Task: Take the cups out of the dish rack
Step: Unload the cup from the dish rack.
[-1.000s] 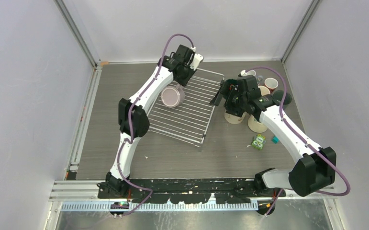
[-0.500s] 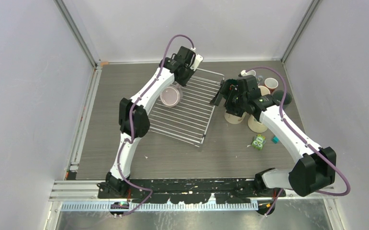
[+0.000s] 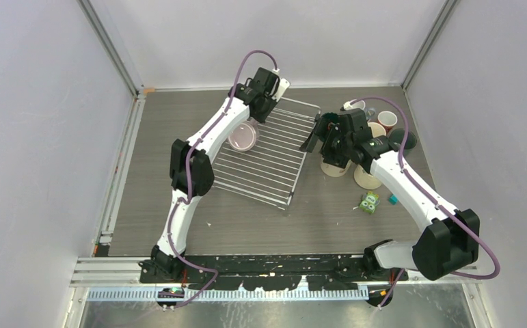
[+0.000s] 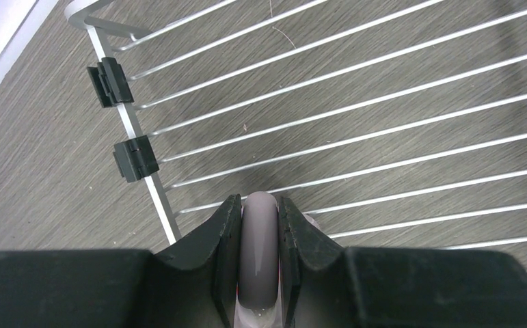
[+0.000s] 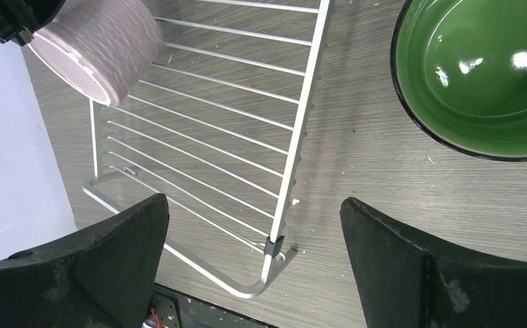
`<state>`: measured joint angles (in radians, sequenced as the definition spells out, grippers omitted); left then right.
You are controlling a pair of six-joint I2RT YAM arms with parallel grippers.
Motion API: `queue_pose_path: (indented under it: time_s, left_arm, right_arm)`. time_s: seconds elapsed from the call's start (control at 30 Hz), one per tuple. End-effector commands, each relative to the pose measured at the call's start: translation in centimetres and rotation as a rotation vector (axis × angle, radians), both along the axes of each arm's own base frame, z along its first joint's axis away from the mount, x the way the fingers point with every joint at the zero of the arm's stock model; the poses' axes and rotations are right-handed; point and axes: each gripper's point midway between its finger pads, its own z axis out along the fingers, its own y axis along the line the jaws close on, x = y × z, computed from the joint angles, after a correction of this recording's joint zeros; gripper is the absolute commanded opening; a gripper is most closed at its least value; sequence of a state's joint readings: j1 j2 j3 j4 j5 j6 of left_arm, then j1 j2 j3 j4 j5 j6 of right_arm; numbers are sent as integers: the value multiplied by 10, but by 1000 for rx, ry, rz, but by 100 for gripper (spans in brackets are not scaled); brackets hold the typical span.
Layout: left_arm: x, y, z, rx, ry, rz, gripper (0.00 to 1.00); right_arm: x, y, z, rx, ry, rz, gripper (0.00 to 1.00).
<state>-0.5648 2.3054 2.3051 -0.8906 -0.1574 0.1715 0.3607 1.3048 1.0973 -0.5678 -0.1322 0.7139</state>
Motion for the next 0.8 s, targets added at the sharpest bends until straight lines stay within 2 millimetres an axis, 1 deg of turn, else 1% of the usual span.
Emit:
queue_pose_path:
  time_s: [0.0, 0.1, 0.2, 0.37, 0.53, 0.7, 0.77]
  left_arm:
    - [-22, 31, -19, 134, 100, 17, 23]
    - [-22, 33, -20, 143, 97, 18, 24]
    - [-22, 37, -20, 158, 93, 22, 27]
    - [-24, 41, -23, 182, 95, 22, 28]
    - [-24, 44, -24, 192, 93, 25, 31]
    - [-25, 47, -27, 206, 98, 28, 32]
    - [-25, 48, -26, 205, 93, 30, 29]
  right_arm:
    - [6, 1, 6, 3, -43, -4, 100]
    - [6, 2, 5, 4, -41, -4, 100]
    - [5, 2, 4, 4, -41, -5, 100]
    - [5, 1, 2, 3, -37, -5, 100]
    - [4, 1, 1, 2, -38, -6, 100]
    - [4, 1, 0, 3, -35, -3, 100]
    - [3, 1, 0, 2, -36, -3, 100]
